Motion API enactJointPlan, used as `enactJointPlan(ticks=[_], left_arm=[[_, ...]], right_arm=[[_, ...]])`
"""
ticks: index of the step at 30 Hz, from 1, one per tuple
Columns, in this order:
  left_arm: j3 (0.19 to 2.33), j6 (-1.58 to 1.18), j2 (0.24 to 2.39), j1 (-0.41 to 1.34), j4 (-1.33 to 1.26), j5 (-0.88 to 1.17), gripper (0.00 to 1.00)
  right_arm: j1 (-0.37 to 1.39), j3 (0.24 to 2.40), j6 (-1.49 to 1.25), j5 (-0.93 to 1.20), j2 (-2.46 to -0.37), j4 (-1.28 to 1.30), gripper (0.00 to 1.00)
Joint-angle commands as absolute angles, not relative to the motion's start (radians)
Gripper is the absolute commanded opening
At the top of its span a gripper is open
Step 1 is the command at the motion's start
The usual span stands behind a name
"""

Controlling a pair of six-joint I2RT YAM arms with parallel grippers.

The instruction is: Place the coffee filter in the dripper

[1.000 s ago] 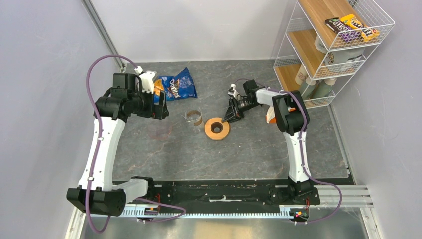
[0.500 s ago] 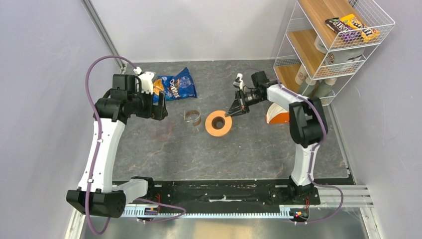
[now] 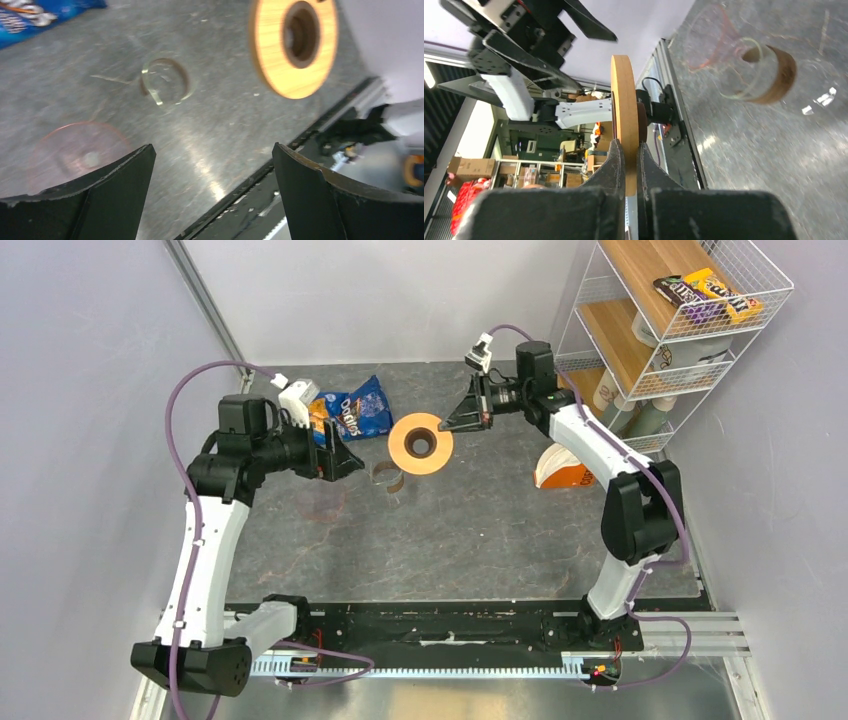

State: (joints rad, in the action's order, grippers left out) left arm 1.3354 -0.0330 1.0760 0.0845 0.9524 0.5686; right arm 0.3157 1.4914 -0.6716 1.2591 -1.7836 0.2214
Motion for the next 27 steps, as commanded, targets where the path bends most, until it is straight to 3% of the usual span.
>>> enactJointPlan(ticks=[1,7,11,16,23,25,27], left_arm=[[1.223,-0.273,1.066,0.080,0.750,0.846,0.92],[1.057,-0.578,1.115,0.080,0.417,0.956,0.74],[1.010,-0.626,1.137,0.080,0.294,0.968,0.61],[0.973,-0.630,1.171,0.075,0.258,0.960,0.47],[0.953,-0.618,1.221,0.027,0.257,0.945,0.44],[0.956,-0.603,1.245,0.019,0.268,0.936,0.30],[0.959,-0.595,1.271,0.016,0.278,0.931,0.28]], right_arm=[[0.374,1.508,-1.018,1.290,-1.827,-0.237,0.00],[0.418,1.560,-1.038,1.277,-1.908,-0.281,0.00],[0.427,1.572,-0.993,1.269,-1.935,-0.238,0.00],[0.434,1.577,-0.968,1.264,-1.959,-0.215,0.00],[0.434,1.636,-0.871,1.235,-2.019,-0.097,0.00],[0.436,1.655,-0.847,1.218,-2.042,-0.064,0.00],[0.436,1.668,-0.835,1.206,-2.068,-0.048,0.00]])
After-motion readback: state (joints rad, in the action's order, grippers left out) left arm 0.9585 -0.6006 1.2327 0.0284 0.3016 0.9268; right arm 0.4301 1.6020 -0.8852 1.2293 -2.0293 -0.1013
